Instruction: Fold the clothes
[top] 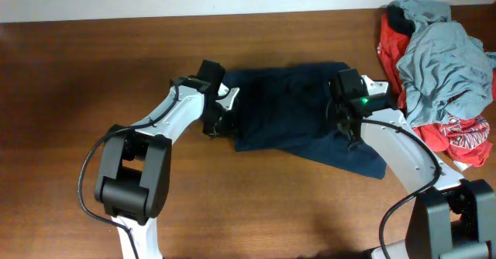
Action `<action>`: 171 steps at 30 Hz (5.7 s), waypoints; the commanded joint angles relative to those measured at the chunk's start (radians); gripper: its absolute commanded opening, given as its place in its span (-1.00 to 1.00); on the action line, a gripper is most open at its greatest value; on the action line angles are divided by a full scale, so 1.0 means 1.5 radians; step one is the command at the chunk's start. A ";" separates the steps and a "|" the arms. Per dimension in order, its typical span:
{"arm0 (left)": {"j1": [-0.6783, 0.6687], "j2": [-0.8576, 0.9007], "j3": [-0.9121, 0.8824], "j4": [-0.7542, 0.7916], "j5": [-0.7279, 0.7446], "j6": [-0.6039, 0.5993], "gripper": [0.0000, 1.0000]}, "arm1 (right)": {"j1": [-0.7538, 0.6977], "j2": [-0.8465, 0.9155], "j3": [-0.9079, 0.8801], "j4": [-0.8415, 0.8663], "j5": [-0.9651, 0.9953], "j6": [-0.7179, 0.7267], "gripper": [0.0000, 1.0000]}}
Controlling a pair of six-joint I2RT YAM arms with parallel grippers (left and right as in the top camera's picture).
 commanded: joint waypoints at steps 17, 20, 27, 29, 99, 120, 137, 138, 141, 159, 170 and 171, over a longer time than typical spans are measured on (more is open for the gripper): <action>0.038 -0.069 0.153 0.013 -0.157 0.028 -1.00 | -0.001 -0.005 -0.003 0.007 -0.061 -0.014 -0.92; 0.038 -0.069 0.153 0.040 -0.226 0.038 -0.99 | -0.001 -0.005 -0.003 0.007 -0.080 -0.014 -0.92; 0.038 -0.058 0.153 0.080 -0.321 0.045 -0.99 | -0.001 -0.005 -0.003 -0.004 -0.144 -0.047 -0.92; 0.038 -0.042 0.152 0.078 -0.340 0.048 -0.99 | -0.001 -0.006 -0.003 -0.012 -0.144 -0.047 -0.92; 0.243 0.024 0.152 0.041 -0.333 0.050 -0.30 | -0.018 -0.067 -0.070 -0.122 -0.687 -0.269 0.19; 0.224 -0.007 0.298 -0.034 -0.341 0.119 0.98 | -0.019 0.040 -0.093 0.108 -0.802 0.025 0.60; 0.217 -0.007 0.298 -0.029 -0.343 0.135 0.98 | -0.018 0.182 -0.094 0.233 -0.868 0.112 0.60; 0.217 -0.007 0.298 -0.029 -0.343 0.135 0.98 | -0.018 0.189 -0.094 0.249 -0.885 0.112 0.59; 0.215 -0.007 0.298 -0.029 -0.343 0.135 0.98 | -0.017 0.196 -0.094 0.278 -0.896 0.120 0.51; 0.146 -0.006 0.295 -0.034 -0.340 0.126 0.52 | -0.194 0.088 -0.087 0.144 -0.935 -0.082 -0.92; 0.092 -0.006 0.221 -0.054 -0.301 0.070 -0.33 | -0.262 0.056 0.018 -0.043 -0.879 -0.243 -0.92; 0.092 -0.006 0.204 -0.050 -0.296 0.059 -0.43 | -0.264 0.056 0.030 -0.054 -0.877 -0.246 -0.92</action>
